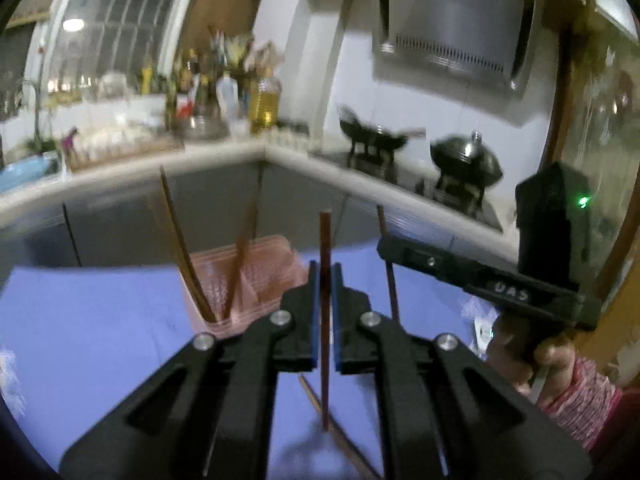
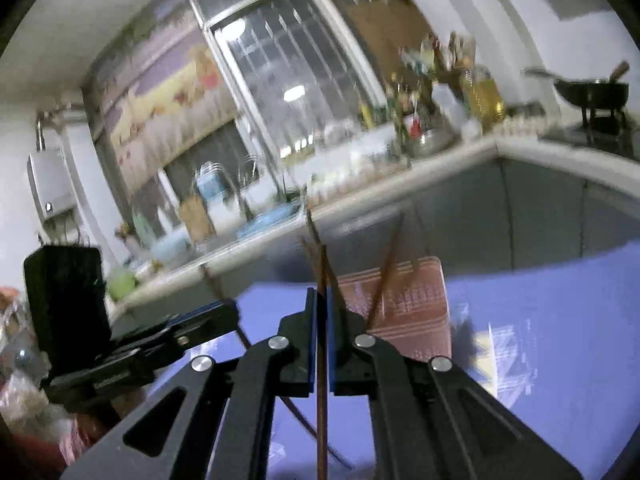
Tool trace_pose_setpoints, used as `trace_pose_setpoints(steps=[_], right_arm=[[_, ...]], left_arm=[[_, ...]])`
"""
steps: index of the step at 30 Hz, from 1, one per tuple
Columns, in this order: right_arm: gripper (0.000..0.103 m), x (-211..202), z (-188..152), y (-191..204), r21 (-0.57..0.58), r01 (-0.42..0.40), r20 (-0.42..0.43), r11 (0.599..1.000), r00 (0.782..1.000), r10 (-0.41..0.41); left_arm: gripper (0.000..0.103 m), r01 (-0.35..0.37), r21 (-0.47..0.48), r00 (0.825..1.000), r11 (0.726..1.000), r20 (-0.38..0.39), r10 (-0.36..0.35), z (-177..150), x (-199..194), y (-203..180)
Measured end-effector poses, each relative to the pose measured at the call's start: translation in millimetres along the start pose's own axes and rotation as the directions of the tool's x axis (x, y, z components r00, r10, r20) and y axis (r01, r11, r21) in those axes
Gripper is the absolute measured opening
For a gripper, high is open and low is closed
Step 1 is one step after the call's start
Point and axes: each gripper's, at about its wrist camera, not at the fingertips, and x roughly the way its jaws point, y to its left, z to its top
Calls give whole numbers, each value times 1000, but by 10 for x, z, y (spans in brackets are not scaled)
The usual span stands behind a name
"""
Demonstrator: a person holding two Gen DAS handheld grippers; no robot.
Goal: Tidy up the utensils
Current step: 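Lift both chopsticks into the pink basket and open both tools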
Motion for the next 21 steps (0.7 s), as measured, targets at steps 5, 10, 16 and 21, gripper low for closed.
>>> trace_pose_setpoints(steps=[5, 10, 16, 21], right_arm=[[5, 238, 651, 104, -7, 80, 181, 997, 980, -77], [5, 650, 893, 119, 0, 220, 331, 976, 921, -207], [5, 1257, 721, -123, 16, 326, 353, 945, 883, -311], [4, 1482, 486, -281, 10, 319, 327, 948, 895, -305]], left_arm=[[4, -123, 41, 984, 992, 136, 117, 660, -42, 56], [4, -272, 47, 946, 961, 194, 258, 931, 247, 248], [4, -302, 37, 947, 953, 130, 295, 767, 692, 552], [4, -295, 49, 954, 954, 70, 292, 558, 926, 656]])
